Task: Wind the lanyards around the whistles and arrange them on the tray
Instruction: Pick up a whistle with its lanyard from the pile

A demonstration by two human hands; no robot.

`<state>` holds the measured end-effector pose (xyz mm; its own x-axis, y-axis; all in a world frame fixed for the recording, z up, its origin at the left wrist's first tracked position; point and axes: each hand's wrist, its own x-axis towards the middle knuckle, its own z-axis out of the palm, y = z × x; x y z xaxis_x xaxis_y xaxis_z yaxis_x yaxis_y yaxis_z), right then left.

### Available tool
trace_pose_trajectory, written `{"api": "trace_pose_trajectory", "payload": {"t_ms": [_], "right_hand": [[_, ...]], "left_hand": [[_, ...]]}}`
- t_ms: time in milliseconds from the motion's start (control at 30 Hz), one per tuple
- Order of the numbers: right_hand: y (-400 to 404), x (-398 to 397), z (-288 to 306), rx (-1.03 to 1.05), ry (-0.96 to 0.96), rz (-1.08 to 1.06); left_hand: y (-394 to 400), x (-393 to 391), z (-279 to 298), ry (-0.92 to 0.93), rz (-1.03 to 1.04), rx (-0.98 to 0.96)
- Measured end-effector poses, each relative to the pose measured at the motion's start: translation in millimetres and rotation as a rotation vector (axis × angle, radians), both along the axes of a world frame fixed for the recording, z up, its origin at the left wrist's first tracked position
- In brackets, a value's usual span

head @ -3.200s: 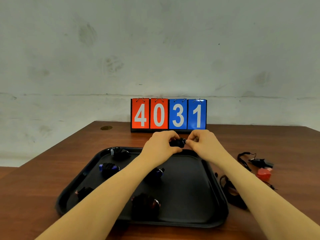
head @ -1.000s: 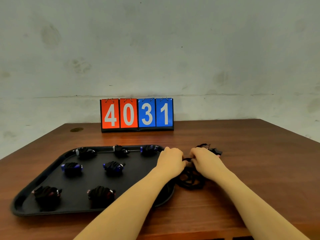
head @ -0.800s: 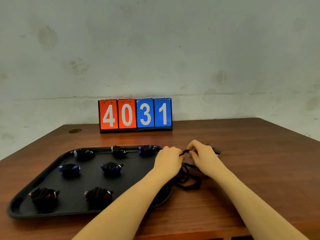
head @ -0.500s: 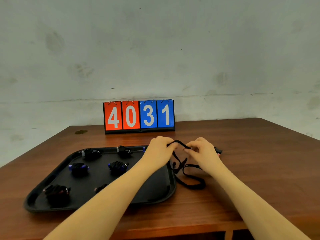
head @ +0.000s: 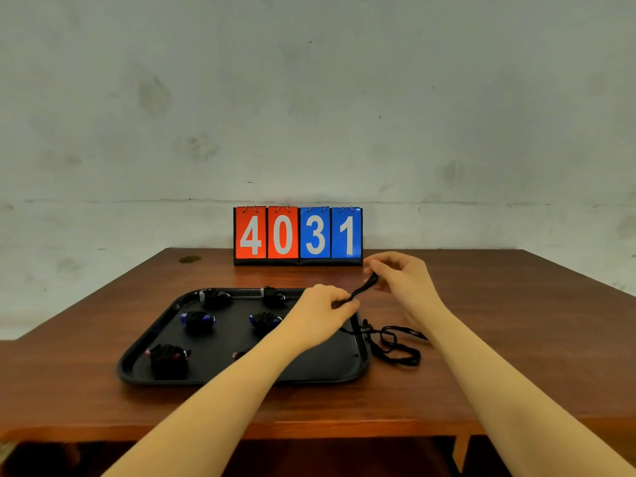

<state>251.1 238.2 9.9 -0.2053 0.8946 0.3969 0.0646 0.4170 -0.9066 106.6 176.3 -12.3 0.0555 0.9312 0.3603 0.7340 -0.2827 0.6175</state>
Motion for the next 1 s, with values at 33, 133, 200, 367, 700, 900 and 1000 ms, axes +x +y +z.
{"api": "trace_pose_trajectory", "payload": {"t_ms": [33,133,200,367,700,900,1000], "right_hand": [[-2.9,-0.4,3.5,0.019,-0.014,0.003],[-9.6,0.6,11.6,0.090,-0.116,-0.033],[-12.7,2.6,15.1,0.115,-0.152,-0.029],[-17.9,18.3,15.4,0.119,-0.160,0.035],[-15.0,41.0,5.5,0.180,-0.014,0.033],[3.3,42.1,-10.3,0.156,-0.008,-0.170],[7.5,39.4,-16.5,0.140,-0.092,-0.213]], "left_hand": [[-2.6,1.0,-1.0,-0.010,-0.015,-0.008],[-7.6,3.4,-4.7,-0.108,-0.001,-0.038],[-6.3,5.1,-5.9,-0.167,0.039,-0.021],[11.1,23.5,-8.9,-0.167,0.091,0.048],[40.5,50.7,-17.4,-0.112,0.087,-0.043],[34.0,29.1,-22.9,-0.228,0.075,-0.039],[26.1,21.0,-8.2,-0.216,0.093,0.121]]}}
